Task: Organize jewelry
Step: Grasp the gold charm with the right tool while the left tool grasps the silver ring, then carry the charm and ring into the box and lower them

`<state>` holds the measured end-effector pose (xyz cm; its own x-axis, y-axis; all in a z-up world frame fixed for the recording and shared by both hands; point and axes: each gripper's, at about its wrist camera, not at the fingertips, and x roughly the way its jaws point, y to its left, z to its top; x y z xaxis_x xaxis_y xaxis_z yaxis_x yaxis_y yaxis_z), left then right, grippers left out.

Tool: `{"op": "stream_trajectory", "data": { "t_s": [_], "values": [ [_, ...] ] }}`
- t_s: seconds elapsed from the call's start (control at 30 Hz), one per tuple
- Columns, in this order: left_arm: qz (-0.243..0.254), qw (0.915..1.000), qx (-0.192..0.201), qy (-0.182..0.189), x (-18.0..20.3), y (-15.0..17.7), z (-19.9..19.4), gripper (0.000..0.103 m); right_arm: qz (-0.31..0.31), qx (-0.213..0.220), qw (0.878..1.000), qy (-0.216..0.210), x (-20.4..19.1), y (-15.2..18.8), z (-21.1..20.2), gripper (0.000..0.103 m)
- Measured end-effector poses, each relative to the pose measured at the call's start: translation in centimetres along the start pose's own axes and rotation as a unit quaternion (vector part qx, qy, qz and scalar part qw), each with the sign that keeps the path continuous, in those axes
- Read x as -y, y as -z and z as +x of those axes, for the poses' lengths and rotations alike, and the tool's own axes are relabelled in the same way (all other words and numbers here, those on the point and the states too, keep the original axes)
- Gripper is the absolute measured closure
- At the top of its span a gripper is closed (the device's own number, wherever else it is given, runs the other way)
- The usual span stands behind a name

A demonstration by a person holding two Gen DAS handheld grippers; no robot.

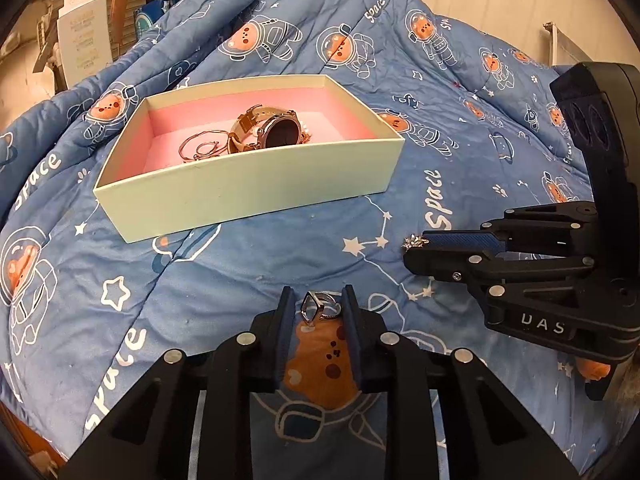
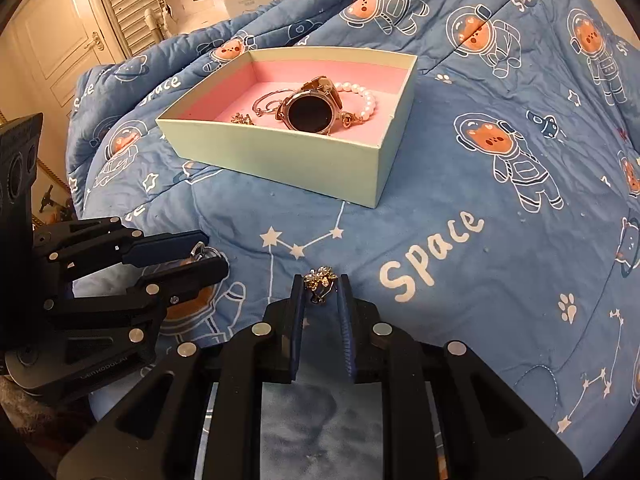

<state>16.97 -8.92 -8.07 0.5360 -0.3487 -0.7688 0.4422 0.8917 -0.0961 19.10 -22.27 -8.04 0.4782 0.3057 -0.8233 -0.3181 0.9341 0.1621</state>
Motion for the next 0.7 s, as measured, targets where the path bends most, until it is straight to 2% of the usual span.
{"op": "stream_trajectory", "data": {
  "t_s": [0.47,0.7],
  "values": [
    [-0.058,0.9981,0.011,0.019,-1.6,0.8,-1.7,0.082,0.004,0.000,1.000,-0.002,-0.4,0.3,-0.2,0.086],
    [-0.087,0.9957,0.022,0.024,-2.9,1.9,-3.7,0.082,0.003,0.008,1.000,-0.018,-1.1,0.5,-0.8,0.086]
  ]
}}
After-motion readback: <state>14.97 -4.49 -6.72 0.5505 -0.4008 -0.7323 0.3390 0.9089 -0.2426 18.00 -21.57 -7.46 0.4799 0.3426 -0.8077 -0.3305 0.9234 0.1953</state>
